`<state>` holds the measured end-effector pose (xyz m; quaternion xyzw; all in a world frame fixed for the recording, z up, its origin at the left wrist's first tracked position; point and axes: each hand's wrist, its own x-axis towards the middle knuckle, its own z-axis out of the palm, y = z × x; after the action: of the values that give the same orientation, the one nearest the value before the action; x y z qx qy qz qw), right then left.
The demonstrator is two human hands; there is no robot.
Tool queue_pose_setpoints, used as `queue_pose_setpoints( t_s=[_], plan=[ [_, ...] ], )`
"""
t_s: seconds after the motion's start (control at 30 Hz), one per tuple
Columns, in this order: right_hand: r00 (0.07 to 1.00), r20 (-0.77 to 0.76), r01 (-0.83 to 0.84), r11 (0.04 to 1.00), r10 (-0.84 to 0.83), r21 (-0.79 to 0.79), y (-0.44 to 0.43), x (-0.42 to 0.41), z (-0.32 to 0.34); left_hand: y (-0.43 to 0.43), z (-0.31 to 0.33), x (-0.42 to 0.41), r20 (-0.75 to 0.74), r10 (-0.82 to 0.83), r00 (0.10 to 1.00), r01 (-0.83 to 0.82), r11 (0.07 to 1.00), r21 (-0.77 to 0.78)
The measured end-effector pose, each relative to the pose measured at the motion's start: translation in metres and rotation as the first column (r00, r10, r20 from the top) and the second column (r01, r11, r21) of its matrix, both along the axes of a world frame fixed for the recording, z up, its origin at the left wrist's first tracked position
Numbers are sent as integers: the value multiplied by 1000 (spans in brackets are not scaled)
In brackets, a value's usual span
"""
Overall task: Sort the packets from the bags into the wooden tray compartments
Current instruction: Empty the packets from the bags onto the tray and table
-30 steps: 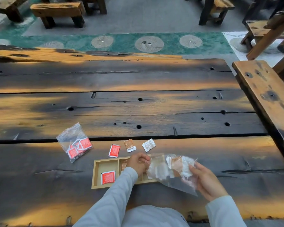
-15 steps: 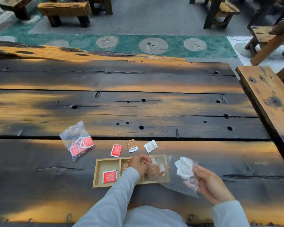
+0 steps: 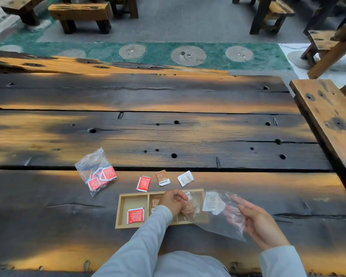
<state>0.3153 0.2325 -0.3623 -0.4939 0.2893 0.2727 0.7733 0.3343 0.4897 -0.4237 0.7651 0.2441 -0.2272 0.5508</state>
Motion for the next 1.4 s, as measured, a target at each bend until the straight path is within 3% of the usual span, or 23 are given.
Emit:
queue_pose_setpoints(
  t_s=[0.17,0.27,0.37,0.73,0.93,1.07,1.23,1.4],
  plan=[
    [1000,-5,6,998,-6,-68,-4,3,8,-1,-2,1,10,-23,1000,23,1000,-9],
    [996,13,83,996,-83,27,-5,3,9,-3,0,0,9,-28,1000,29,999,-42],
    [996,22,82,997,-82,8,-3,1,12,-2,2,2,22,-20,1000,21,999,-38],
    [980,105,156,982,-167,106,-2,3,41,-1,25,3,81,122,989,-94,954,-285],
    [971,101,187,954,-215,234,14,3,50,7,39,5,-13,288,957,-258,835,-486],
    [977,63,179,946,-203,270,24,8,42,15,43,-1,-152,204,967,-254,749,-612],
    [987,144,41,984,-67,175,40,18,38,29,42,-3,-149,173,974,-227,648,-727],
    [967,241,-9,961,78,-277,50,28,23,64,45,1,33,268,963,-207,811,-548]
  ],
)
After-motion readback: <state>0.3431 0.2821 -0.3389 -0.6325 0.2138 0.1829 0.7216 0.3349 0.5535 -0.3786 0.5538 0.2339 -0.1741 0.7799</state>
